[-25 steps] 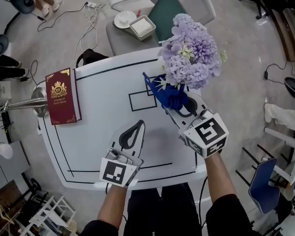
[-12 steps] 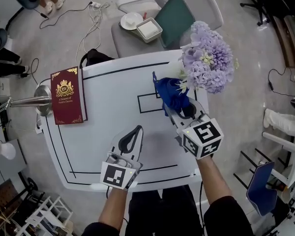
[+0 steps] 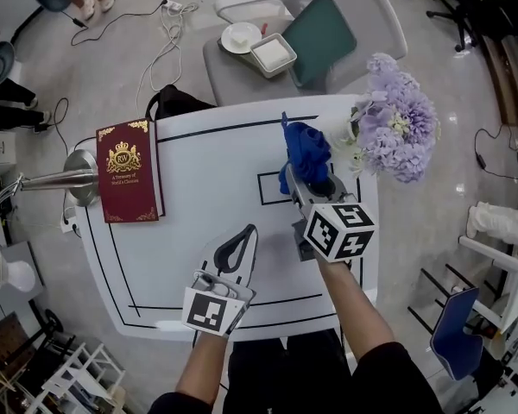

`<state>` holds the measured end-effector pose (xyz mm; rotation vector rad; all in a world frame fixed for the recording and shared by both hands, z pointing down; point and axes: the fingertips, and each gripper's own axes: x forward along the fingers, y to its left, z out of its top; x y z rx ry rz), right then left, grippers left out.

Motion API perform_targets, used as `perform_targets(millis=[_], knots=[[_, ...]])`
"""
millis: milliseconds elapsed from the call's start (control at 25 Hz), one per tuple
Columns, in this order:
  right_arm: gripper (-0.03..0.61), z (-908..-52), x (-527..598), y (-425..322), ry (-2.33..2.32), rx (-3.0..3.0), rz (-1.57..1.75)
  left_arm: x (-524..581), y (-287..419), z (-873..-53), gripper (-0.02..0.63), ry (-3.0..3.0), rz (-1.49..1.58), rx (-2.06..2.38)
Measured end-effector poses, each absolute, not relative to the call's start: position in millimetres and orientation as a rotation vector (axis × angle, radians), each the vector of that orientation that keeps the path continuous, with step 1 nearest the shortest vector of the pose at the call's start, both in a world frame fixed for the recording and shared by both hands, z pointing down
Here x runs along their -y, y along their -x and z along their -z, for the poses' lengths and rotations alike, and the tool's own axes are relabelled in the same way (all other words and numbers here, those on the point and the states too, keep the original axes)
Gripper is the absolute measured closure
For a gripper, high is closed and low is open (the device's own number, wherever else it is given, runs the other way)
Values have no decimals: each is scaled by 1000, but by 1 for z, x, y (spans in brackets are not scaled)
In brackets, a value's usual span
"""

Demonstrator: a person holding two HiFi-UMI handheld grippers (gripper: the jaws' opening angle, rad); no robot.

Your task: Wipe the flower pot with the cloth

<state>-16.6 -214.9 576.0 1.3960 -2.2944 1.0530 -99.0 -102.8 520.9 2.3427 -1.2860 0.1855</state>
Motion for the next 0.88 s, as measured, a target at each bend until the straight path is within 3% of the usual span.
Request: perform_targets(millis=[320, 600, 880], knots=[[465, -529, 238, 41, -1529, 2408, -743, 115, 124, -521, 609, -2330, -172, 1302], [465, -551, 259, 28, -1720, 2245, -929, 121, 134, -518, 608, -2345, -167, 1298], [465, -567, 228, 40, -1612, 2241, -1037, 118, 146, -503, 609, -2345, -146, 1313]])
